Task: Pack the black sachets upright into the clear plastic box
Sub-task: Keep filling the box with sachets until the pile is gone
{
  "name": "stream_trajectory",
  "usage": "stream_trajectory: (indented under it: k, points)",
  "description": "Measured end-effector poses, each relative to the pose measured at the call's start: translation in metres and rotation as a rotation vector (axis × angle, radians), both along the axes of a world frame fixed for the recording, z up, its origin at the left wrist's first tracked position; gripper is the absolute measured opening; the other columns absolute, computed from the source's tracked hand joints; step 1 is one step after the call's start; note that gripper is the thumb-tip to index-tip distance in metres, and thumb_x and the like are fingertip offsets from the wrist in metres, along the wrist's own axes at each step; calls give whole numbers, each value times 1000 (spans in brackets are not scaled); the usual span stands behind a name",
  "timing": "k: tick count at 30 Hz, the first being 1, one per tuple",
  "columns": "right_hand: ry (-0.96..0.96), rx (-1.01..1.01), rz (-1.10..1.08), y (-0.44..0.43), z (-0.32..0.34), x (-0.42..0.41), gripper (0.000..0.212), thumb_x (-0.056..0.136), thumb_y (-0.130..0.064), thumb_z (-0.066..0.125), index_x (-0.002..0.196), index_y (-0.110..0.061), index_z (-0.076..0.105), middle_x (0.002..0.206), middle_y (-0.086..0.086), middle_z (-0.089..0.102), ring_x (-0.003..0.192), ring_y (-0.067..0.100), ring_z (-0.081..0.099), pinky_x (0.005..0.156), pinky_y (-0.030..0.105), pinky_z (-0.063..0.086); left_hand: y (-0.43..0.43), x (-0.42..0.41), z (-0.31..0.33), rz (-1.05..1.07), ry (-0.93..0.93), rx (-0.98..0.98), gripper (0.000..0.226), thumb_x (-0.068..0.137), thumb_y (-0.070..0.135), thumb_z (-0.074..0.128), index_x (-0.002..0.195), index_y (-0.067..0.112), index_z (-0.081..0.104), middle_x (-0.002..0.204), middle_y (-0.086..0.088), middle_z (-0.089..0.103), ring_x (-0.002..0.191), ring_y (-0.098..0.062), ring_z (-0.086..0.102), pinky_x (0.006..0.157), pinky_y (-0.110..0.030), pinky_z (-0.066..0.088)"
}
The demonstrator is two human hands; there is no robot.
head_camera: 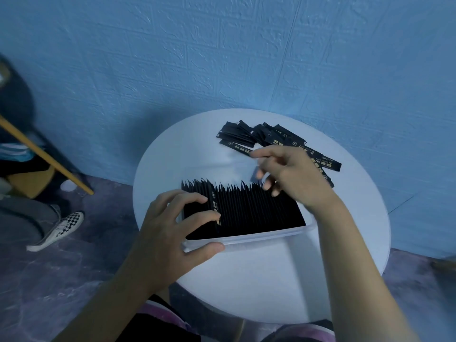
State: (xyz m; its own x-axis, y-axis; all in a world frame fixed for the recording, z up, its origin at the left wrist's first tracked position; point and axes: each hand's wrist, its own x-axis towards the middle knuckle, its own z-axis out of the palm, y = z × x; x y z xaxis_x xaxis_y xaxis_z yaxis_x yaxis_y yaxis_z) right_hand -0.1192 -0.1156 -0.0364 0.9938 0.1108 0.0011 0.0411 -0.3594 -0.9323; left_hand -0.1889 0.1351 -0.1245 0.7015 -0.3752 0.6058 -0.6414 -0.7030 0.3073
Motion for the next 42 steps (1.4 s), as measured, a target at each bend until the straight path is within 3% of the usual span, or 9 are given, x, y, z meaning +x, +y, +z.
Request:
stream_trajectory:
  k: [4,7,11,18,29,32,35,38,42]
  points:
    - [-182,-293,-386,-54,-23,20,15,95,-18,61,95,-27,73,81,-7,70,73,12,62,68,31,51,0,-1,0,-6,-1,-23,40,85,57,66,112,28,70,124,4,59,120,-23,49,99,-41,43]
    - [-139,-616,-522,-89,-49,31,24,91,-27,66,114,-26,72,112,1,70,106,27,60,93,38,46,0,0,1,-3,-2,-24,40,86,58,64,111,29,70,124,4,59,121,-21,47,102,-37,40]
    - [-44,-697,-495,-107,-76,37,49,86,-40,70,132,-24,64,130,13,61,119,38,53,101,42,44,-2,0,0,-2,-5,-27,39,84,57,65,110,29,69,123,2,60,120,-23,48,101,-38,40]
    - [-182,-700,-440,-100,-82,35,31,88,-23,70,119,-27,69,117,2,70,110,27,60,87,34,44,-2,4,0,-11,7,-23,41,83,56,66,109,25,73,124,1,61,121,-20,47,99,-43,44]
    - [-172,-709,-485,-86,-60,23,27,94,-22,57,118,-24,70,98,7,75,94,35,63,79,36,44,-3,2,1,-5,-12,-19,42,85,58,63,109,24,73,123,1,61,120,-21,49,100,-40,42]
    - [-234,-575,-515,-70,-28,9,23,93,-22,57,110,-26,73,95,1,77,95,33,65,83,38,49,-4,2,2,6,-8,-13,44,86,59,62,107,23,75,123,1,62,120,-21,49,99,-40,44]
    - [-286,-384,-346,-33,8,-21,21,88,-26,59,101,-31,74,83,-8,75,82,20,68,79,36,53,-4,2,1,14,-11,-5,46,86,60,61,107,22,76,123,1,62,119,-23,50,98,-42,45]
    - [-157,-512,-84,12,11,-47,14,88,-30,60,96,-29,71,78,-5,71,75,18,64,71,31,47,-6,2,2,24,-28,2,44,84,58,64,106,22,76,122,0,63,118,-23,51,96,-44,46]
    - [-53,-616,-34,47,-4,-55,12,91,-29,60,100,-26,67,81,-4,70,83,22,64,72,30,44,-8,2,1,32,-46,27,44,85,57,64,107,21,76,122,-2,64,116,-27,53,93,-48,48]
